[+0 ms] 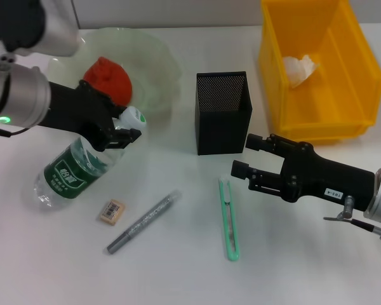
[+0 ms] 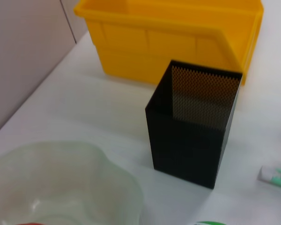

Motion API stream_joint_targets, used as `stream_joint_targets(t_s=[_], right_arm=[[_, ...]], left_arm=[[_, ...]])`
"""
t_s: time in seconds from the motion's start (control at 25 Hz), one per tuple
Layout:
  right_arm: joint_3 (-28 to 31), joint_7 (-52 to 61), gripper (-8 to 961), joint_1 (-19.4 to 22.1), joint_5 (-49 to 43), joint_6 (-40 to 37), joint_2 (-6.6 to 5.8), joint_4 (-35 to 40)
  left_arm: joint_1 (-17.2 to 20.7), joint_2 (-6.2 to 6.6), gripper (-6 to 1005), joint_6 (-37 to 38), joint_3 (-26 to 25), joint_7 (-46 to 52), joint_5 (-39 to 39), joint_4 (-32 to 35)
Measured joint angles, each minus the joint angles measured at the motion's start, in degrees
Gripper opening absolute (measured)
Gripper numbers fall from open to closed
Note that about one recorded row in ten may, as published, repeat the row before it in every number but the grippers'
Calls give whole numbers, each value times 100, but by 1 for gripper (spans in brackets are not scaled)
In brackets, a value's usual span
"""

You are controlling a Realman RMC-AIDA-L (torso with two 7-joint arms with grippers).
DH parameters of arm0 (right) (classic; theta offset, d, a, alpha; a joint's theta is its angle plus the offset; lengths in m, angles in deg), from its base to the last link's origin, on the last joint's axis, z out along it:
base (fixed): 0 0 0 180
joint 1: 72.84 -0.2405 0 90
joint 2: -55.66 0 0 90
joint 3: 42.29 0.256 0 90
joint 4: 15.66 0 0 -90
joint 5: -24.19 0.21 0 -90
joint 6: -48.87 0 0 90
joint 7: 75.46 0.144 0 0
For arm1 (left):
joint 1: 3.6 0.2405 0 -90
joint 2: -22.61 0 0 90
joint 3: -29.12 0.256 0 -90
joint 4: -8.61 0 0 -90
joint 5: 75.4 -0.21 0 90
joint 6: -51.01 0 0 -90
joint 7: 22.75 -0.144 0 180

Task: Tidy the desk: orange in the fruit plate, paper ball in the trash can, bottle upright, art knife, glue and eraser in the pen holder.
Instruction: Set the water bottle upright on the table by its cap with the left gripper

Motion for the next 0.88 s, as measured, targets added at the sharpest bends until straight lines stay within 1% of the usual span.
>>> stream_joint_targets(t_s=[0.24, 0.52, 0.88], right_arm=[[0, 0, 768, -48, 0, -6, -3, -6], [0, 0, 769, -81, 0, -7, 1, -16], [0, 0, 769, -108, -2, 13, 6, -26]], left_arm=[[251, 0, 446, -51, -361, -164, 436, 14], [512, 2, 445, -54, -1037, -661, 1311, -36], [736, -3, 446, -94, -1202, -917, 1543, -61]])
